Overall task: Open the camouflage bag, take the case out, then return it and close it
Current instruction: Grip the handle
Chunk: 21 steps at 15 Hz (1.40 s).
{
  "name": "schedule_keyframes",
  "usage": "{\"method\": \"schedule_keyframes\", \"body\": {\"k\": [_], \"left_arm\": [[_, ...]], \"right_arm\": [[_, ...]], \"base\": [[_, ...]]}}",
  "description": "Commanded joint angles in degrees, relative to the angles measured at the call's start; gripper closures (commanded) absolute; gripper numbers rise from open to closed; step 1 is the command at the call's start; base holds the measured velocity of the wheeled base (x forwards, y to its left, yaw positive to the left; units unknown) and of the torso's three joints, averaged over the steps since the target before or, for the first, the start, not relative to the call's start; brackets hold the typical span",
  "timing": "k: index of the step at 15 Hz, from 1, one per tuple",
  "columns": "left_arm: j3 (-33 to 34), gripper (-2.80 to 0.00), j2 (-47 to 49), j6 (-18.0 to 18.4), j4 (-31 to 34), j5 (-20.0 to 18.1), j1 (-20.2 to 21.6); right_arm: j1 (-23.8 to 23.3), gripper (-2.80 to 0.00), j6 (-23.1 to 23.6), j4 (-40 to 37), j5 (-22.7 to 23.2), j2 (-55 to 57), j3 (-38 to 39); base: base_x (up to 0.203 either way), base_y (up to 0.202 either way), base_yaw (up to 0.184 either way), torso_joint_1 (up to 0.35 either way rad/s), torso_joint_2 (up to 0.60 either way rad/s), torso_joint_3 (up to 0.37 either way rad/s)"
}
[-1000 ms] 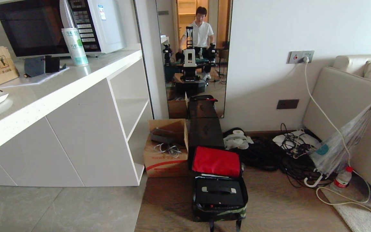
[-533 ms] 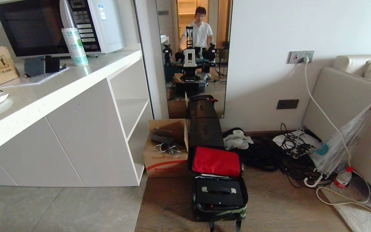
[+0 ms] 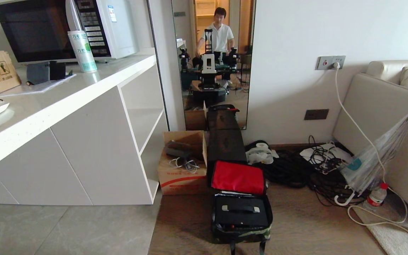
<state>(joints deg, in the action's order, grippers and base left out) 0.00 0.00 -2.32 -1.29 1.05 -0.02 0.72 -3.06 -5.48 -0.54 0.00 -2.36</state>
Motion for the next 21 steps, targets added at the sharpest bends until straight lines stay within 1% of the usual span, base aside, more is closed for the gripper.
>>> {"method": "schedule_keyframes", "body": {"k": [1,4,21], "left_arm": [[0.5,0.00,0.0,-0.1,0.0,0.1,0.0],[0.5,0.00,0.0,-0.1,0.0,0.0,-0.1],[0.5,0.00,0.0,0.0,0.0,0.0,0.0]], "right_arm": [[0.0,0.00,0.0,0.0,0.0,0.1,0.0],[0.0,0.00,0.0,0.0,0.0,0.1,0.0],[0.0,0.00,0.0,0.0,0.0,0.0,0.0]], "base": [[0.000,0.000,0.000,0.000,0.00,0.000],[0.161,0.000,0.005,0.003,0.01,0.004],[0.000,0.000,0.000,0.000,0.00,0.000]]}}
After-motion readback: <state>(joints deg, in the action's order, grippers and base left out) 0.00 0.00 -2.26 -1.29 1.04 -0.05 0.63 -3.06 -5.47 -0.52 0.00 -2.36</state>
